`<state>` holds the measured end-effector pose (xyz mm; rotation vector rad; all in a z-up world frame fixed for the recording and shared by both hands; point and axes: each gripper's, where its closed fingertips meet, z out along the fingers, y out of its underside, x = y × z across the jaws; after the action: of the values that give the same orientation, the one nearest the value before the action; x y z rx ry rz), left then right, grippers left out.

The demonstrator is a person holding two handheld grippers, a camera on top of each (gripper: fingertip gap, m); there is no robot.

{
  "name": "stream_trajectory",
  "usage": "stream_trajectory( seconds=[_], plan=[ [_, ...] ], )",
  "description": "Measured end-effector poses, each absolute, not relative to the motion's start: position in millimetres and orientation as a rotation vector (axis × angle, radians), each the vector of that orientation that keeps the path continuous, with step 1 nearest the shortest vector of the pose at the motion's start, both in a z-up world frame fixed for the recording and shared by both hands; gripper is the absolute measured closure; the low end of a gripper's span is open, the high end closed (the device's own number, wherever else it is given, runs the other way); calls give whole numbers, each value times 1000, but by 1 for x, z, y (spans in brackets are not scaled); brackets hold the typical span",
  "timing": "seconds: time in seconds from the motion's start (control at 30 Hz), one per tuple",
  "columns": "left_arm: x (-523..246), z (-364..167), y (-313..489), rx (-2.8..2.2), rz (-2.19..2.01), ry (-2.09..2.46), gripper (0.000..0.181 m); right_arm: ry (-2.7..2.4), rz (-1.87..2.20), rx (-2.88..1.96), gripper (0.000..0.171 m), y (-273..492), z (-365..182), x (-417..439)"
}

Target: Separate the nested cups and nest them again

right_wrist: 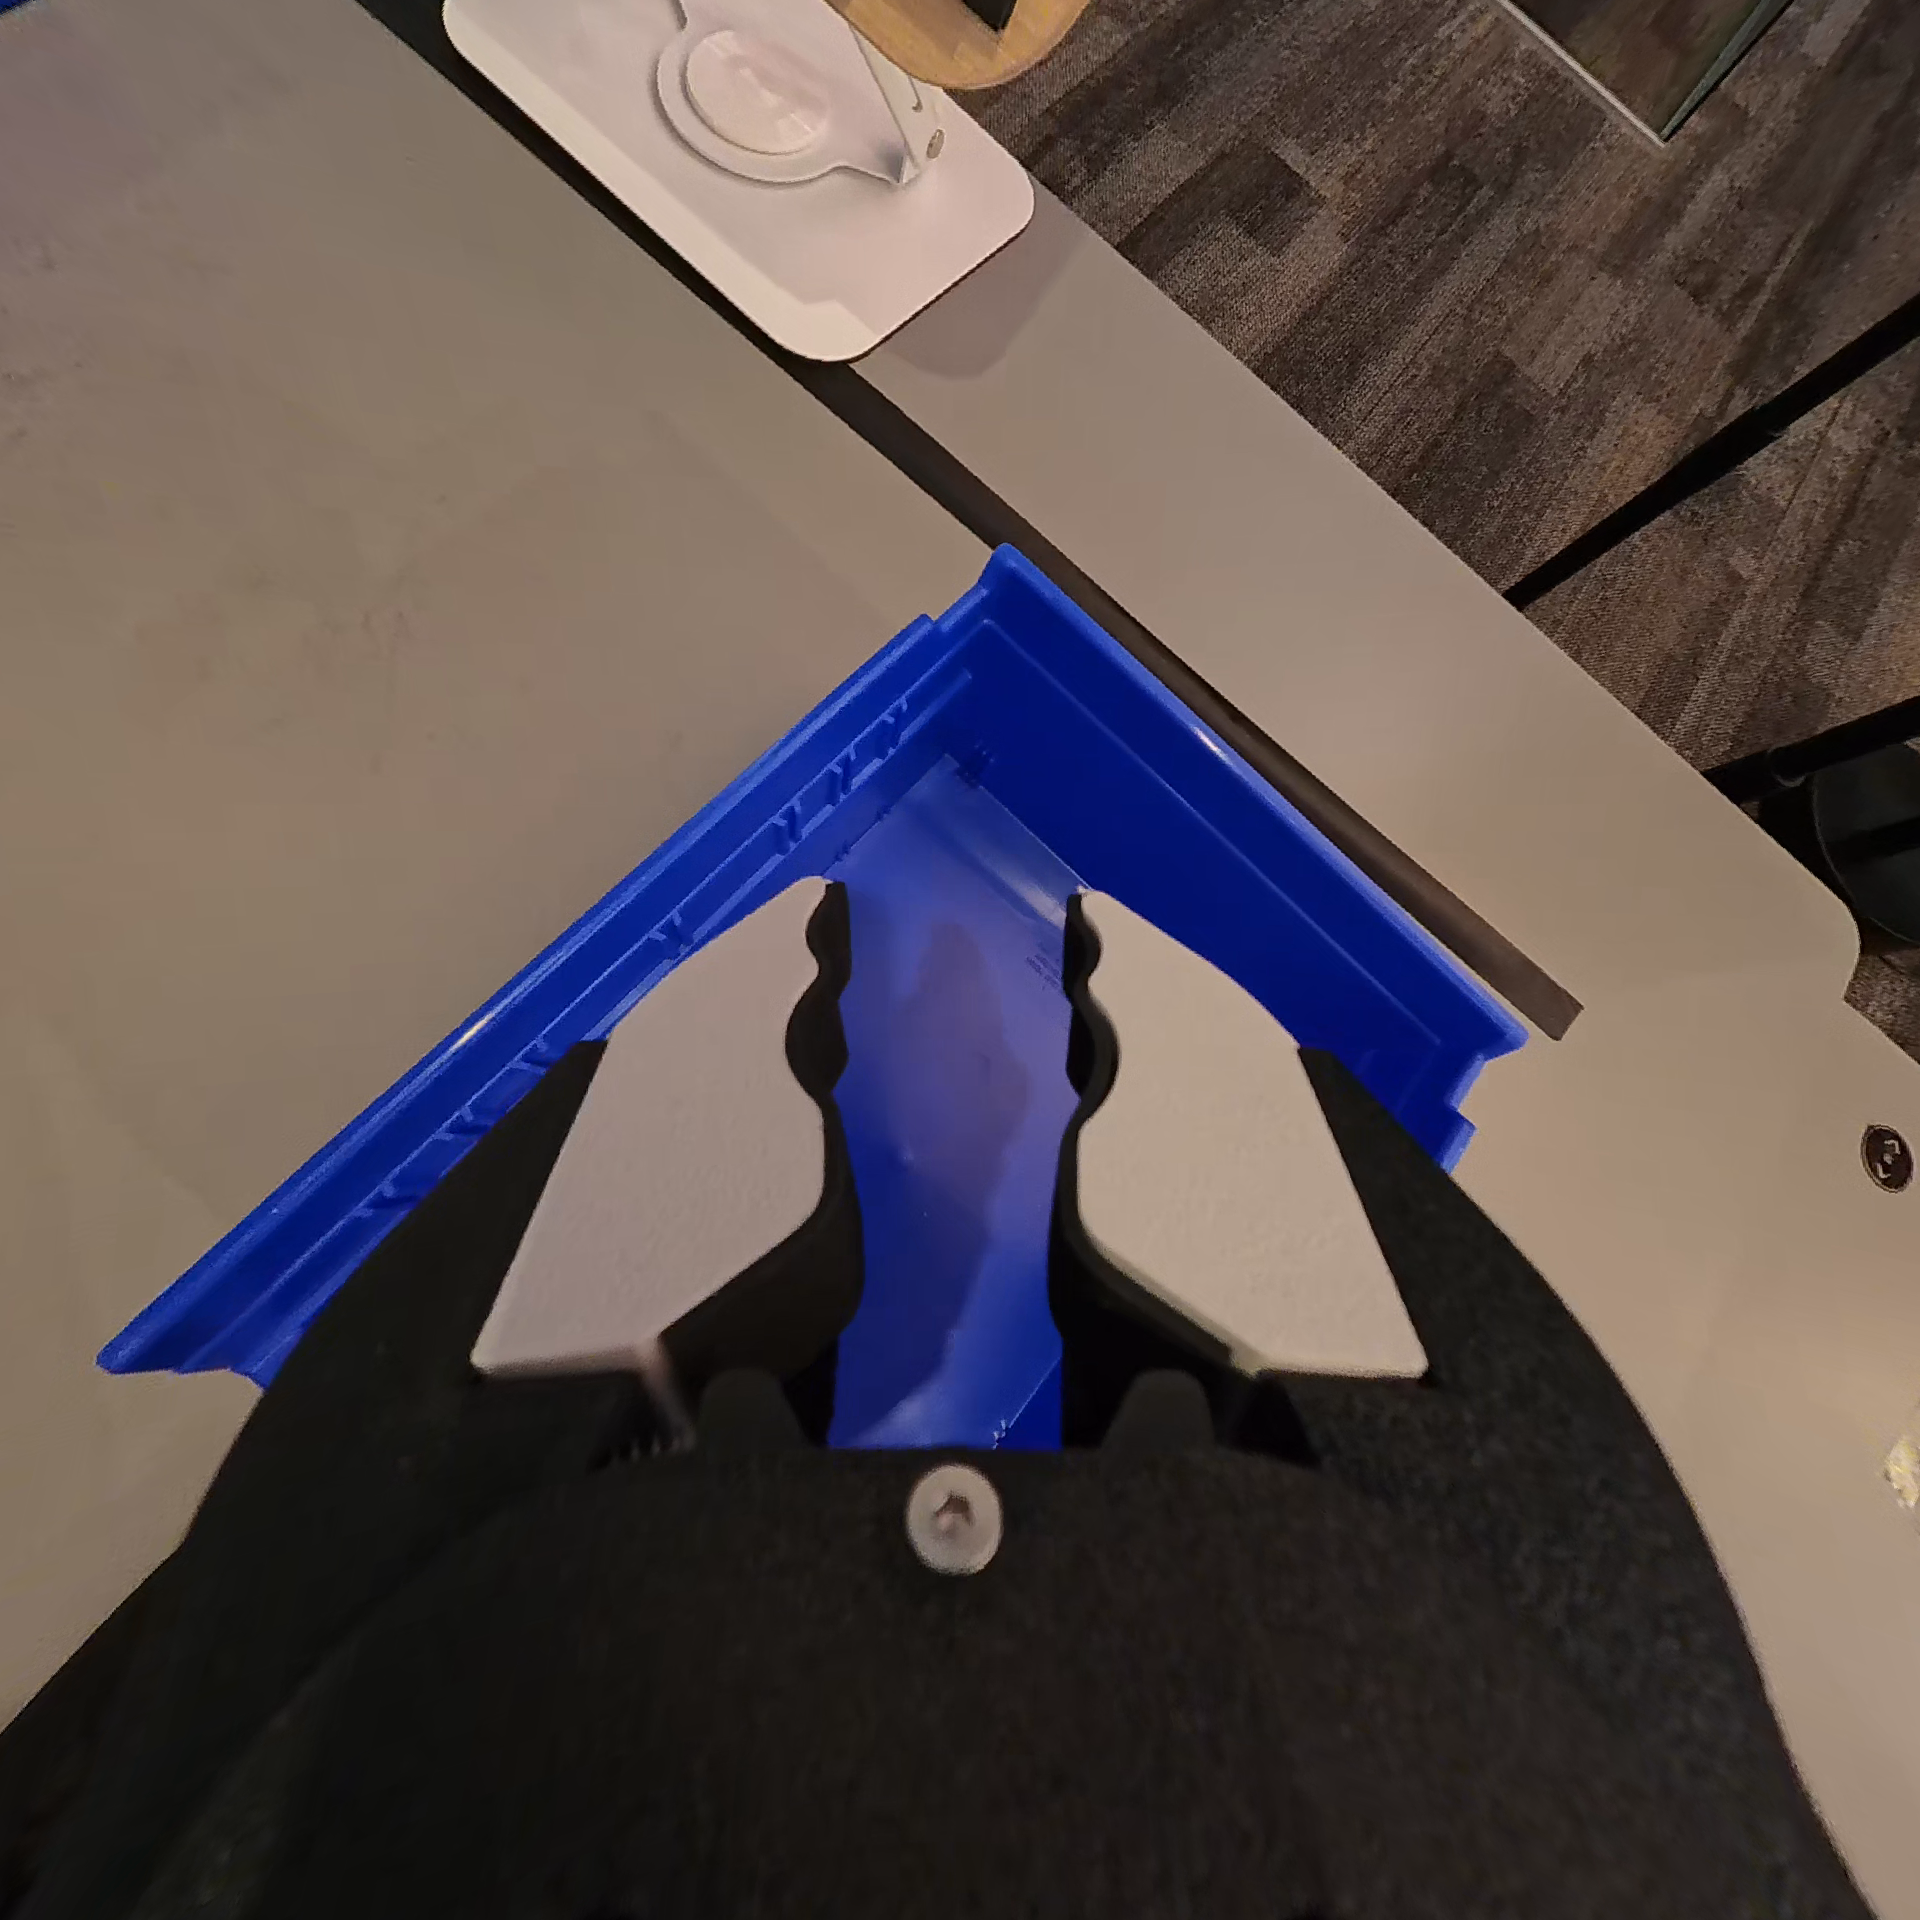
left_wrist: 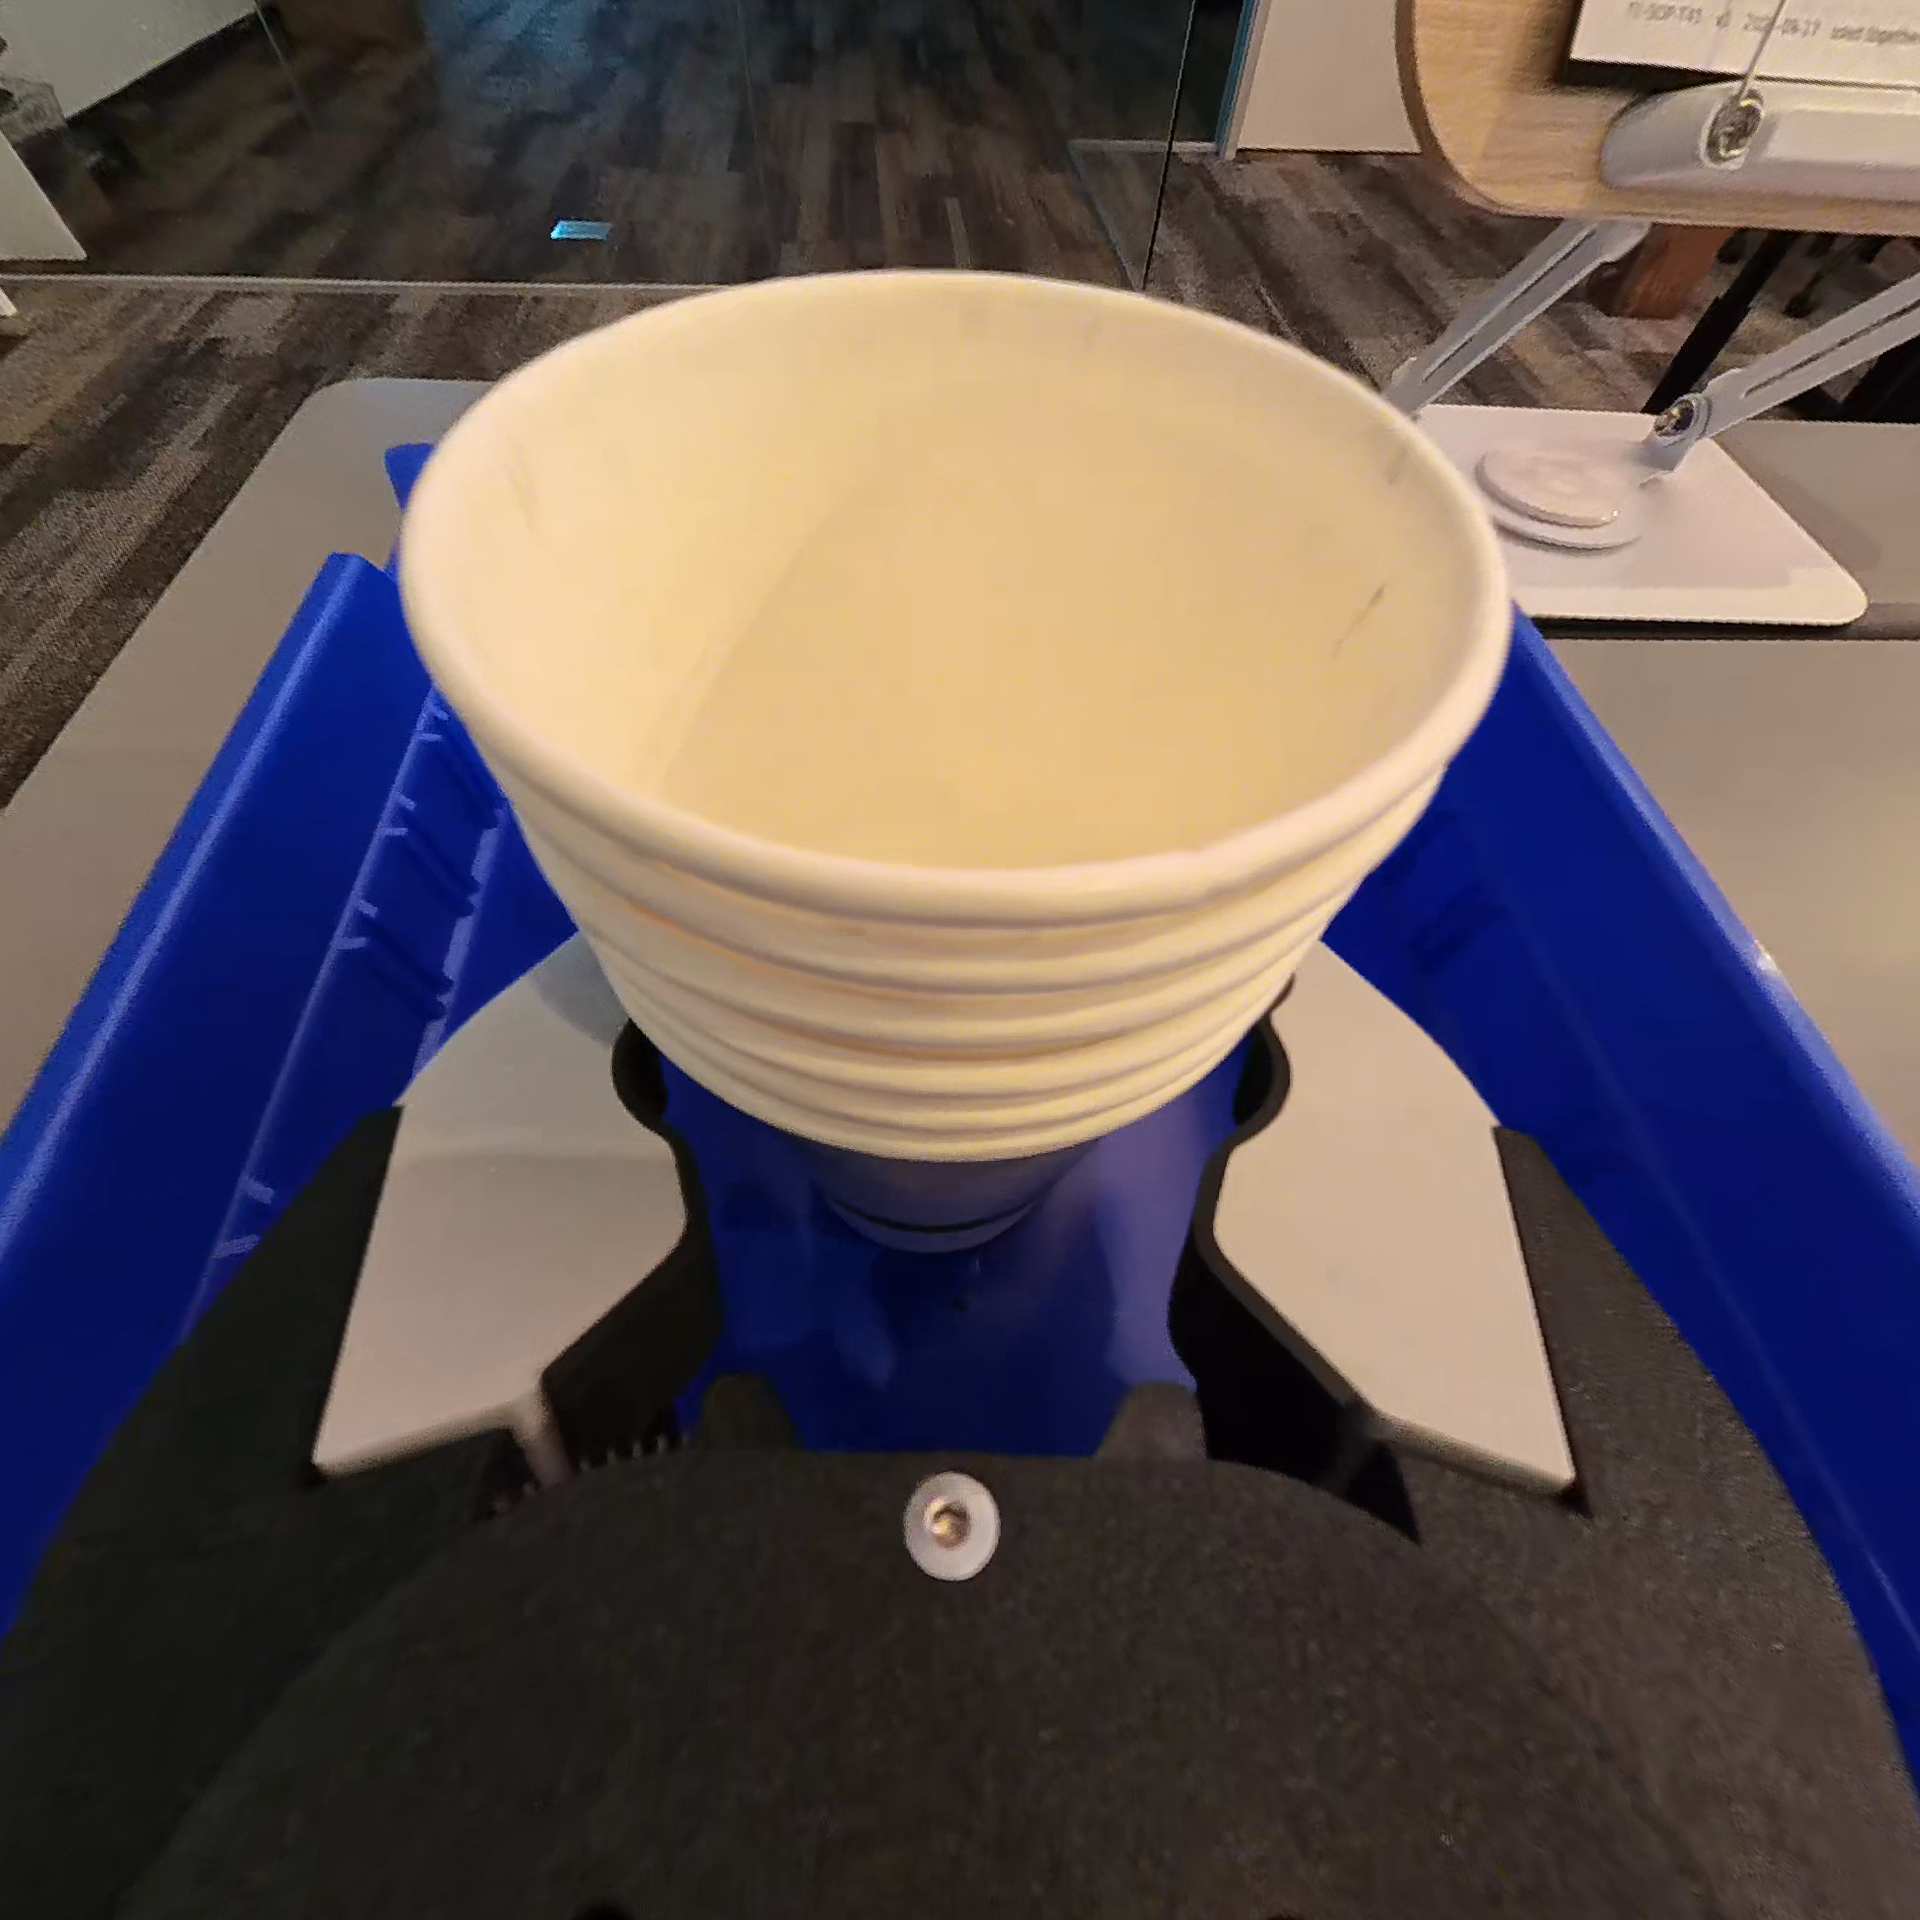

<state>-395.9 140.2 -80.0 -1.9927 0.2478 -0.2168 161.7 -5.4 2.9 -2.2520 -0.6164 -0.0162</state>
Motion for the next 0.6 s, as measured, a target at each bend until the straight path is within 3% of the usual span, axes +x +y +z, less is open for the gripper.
stream_trajectory(
  seconds=[0.6],
  plan=[
    [-393,-80,143,-1956,-321,212,81,-636,-30,-2279,132,-6,-3,161]
  ],
)
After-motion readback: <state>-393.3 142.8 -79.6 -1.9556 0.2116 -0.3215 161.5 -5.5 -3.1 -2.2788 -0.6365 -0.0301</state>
